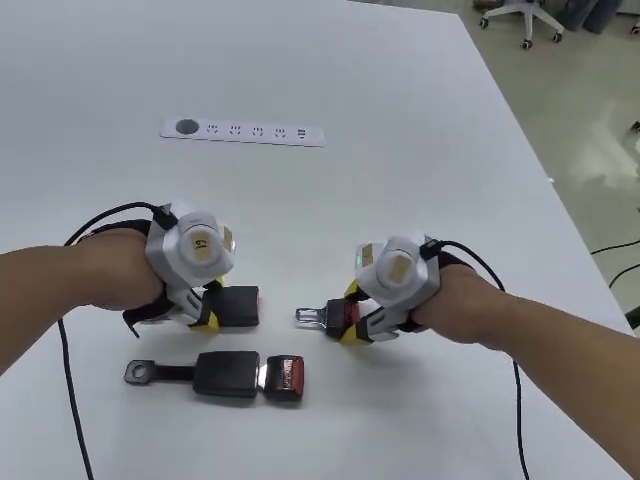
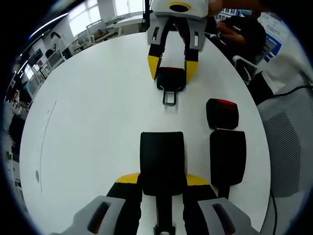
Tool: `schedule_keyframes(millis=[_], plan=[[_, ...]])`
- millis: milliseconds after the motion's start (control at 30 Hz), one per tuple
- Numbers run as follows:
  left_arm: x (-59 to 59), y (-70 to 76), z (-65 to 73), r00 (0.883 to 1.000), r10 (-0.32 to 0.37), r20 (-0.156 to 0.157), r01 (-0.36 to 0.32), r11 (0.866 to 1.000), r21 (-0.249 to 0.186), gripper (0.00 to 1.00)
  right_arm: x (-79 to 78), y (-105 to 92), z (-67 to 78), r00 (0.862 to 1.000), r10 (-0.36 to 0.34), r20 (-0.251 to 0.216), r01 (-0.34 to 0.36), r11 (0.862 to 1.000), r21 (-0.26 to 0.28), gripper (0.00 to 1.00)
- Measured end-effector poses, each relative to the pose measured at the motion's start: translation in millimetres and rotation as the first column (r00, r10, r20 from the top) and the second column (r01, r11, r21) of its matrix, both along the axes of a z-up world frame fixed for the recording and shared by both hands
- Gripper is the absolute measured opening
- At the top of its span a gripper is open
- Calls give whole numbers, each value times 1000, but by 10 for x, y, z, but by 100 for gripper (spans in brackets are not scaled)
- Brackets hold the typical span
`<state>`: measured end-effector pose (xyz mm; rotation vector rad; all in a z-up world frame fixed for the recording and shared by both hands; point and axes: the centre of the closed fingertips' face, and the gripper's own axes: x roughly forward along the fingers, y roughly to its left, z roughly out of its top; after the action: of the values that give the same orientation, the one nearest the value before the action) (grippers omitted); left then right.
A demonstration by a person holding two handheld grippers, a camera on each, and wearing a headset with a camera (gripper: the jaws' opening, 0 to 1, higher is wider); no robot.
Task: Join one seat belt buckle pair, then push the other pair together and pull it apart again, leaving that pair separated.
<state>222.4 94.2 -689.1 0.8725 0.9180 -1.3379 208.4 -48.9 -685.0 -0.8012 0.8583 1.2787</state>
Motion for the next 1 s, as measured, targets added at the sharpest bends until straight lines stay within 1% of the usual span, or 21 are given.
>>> schedule_keyframes(millis=[67,200,233,267,333,400,567,733,867,900,967,1000], plan=[[0,1,-2,1000,0,-2,0,1000,0,33,19,56,-18,1000,-5,2,5,1000,6,32],[-7,-7,1,1000,-1,-3,1,1000,0,33,8,241,-15,1000,0,4,0,1000,15,32],[-9,-7,1,1000,-1,-2,1,1000,-1,33,52,271,-28,1000,0,4,0,1000,19,32],[-4,-9,-1,1000,-2,-1,2,1000,-1,33,61,296,-30,1000,0,5,0,1000,22,32],[0,-4,-10,1000,-1,-1,1,1000,-3,33,47,370,-29,1000,5,7,-5,1000,24,32],[-11,-10,-1,1000,-2,-1,2,1000,-4,33,67,398,-30,1000,10,10,-11,1000,21,32],[-10,-12,-2,1000,-3,-3,3,1000,-5,33,42,434,0,999,23,25,-23,1000,10,32],[-25,-22,10,1000,-3,-4,3,1000,-8,33,78,449,4,999,22,34,-23,1000,20,32],[-16,-15,3,1000,-2,-3,2,1000,-5,33,106,541,2,999,24,37,-25,999,43,32],[-17,-14,3,1000,-2,-3,2,1000,-5,33,83,566,10,999,27,39,-29,998,50,32],[-14,-14,4,1000,-1,-2,1,1000,-5,33,93,591,10,999,27,36,-29,998,57,32],[-18,-17,8,1000,0,-2,0,1000,-6,33,100,583,3,999,29,33,-31,998,51,32]])
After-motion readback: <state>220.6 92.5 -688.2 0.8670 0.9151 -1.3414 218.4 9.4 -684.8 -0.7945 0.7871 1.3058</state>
